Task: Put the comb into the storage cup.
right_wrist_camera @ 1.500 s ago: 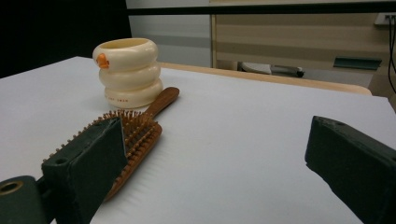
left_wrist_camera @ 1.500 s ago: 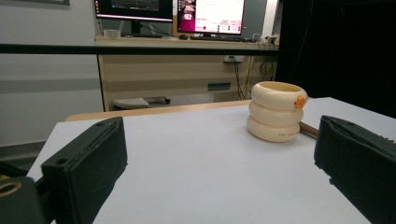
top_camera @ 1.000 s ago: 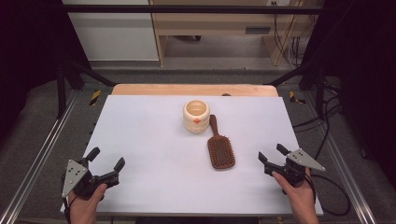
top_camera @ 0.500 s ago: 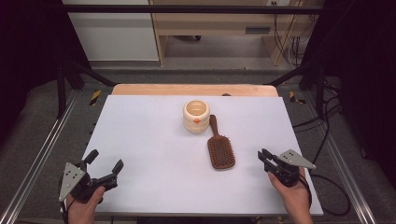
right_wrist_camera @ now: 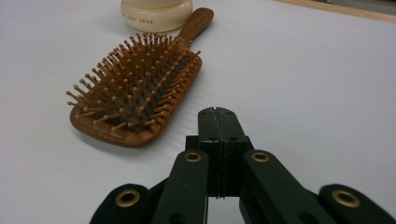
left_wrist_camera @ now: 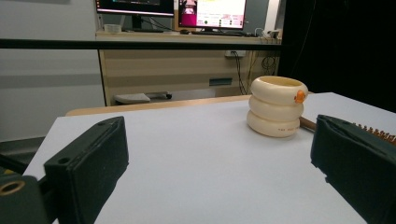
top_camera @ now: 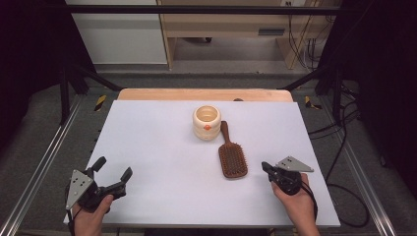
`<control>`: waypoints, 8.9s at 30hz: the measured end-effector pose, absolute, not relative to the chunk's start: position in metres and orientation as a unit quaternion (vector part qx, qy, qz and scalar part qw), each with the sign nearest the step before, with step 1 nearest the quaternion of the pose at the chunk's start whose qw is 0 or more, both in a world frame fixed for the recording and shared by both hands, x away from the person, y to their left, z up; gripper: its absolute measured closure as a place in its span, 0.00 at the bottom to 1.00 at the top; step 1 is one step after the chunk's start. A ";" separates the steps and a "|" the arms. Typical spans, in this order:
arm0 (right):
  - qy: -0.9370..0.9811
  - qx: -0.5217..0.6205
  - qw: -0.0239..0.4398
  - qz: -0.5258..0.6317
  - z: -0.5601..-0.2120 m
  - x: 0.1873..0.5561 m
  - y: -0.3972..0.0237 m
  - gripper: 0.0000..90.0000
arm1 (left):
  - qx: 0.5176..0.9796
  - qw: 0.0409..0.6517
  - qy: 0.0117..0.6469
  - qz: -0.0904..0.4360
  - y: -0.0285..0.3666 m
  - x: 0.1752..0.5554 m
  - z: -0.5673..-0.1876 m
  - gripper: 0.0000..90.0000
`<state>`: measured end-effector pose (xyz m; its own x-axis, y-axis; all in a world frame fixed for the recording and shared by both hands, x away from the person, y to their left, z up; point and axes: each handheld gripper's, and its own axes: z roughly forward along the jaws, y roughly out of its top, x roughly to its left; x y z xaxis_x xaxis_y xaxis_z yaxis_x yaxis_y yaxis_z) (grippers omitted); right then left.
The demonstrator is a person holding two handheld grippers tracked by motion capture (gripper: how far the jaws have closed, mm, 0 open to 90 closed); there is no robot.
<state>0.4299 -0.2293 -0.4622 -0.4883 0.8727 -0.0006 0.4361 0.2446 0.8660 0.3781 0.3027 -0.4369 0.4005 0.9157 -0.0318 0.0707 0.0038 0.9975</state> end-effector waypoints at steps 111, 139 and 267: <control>0.861 0.318 0.208 0.338 -0.481 0.473 -0.103 1.00 | 0.604 0.579 0.412 0.360 0.307 0.378 -0.438 0.06; 0.859 0.324 0.212 0.337 -0.481 0.486 -0.095 1.00 | 0.604 0.580 0.413 0.359 0.307 0.378 -0.438 0.07; 0.894 0.298 0.131 0.307 -0.468 0.519 -0.202 0.57 | 0.625 0.563 0.408 0.356 0.302 0.385 -0.442 0.07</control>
